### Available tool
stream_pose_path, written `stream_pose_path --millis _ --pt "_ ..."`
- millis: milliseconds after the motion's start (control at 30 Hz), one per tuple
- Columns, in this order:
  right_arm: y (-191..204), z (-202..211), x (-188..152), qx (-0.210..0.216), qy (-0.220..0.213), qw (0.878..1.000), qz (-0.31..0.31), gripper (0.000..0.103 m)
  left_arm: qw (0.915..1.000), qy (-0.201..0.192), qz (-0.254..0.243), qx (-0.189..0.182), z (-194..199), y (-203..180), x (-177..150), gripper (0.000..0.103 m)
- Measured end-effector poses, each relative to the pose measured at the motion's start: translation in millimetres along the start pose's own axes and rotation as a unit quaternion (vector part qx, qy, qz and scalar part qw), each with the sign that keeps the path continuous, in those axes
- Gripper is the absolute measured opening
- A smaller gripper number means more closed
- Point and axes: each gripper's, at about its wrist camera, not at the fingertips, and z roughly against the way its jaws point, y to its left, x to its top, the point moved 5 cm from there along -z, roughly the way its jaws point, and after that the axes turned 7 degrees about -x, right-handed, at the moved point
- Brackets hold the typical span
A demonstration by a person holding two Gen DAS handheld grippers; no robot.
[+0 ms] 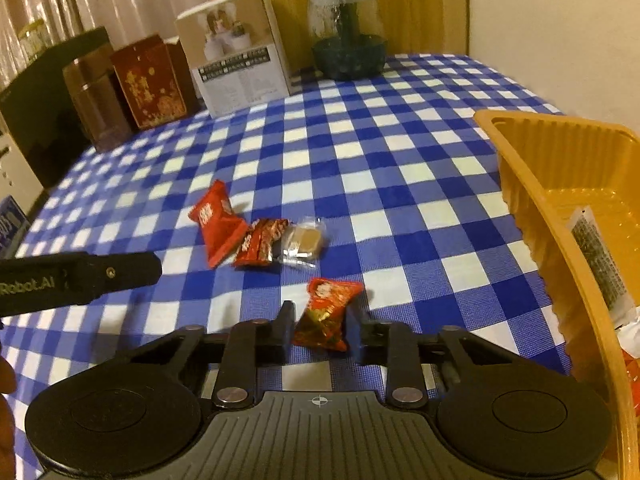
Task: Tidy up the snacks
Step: 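Move the right gripper to a red candy packet and grasp it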
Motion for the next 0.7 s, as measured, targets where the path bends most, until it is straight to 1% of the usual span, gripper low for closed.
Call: stream_pose_path --millis 67,167,300,467,500,567,633,700 --pt "1 1 0 -0.004 0.001 1.0 0.004 0.024 1.0 0.002 -0.003 -0.003 -1 0 -1 0.075" --pt "-1 2 6 0.0 -0.007 1.0 -0.004 0.024 0.9999 0.007 -0.003 -0.007 -4 1 -1 0.071" --pt "-9 -6 22 -0.006 -0.019 1.0 0.001 0.024 0.9999 0.014 -0.006 0.0 -13 3 -1 0.07" --pt "-11 -30 38 -0.011 -0.015 0.999 0.049 0.024 0.9999 0.016 -0.004 0.002 -17 5 -1 0.07" --pt "-10 -34 40 -0.018 -0.02 0.998 0.061 0.024 0.9999 0.015 -0.004 0.003 -17 5 -1 0.07" --pt "-8 -43 43 -0.019 -0.024 0.996 0.081 0.024 0.9999 0.013 -0.003 0.005 -17 6 0 0.07" --pt "-6 -46 45 -0.007 -0.023 0.996 0.088 0.024 0.9999 0.012 0.001 0.007 -17 6 1 0.069" --pt "-1 -45 44 0.026 -0.016 0.994 0.101 0.024 0.9999 0.013 0.002 0.007 -18 8 1 0.07"
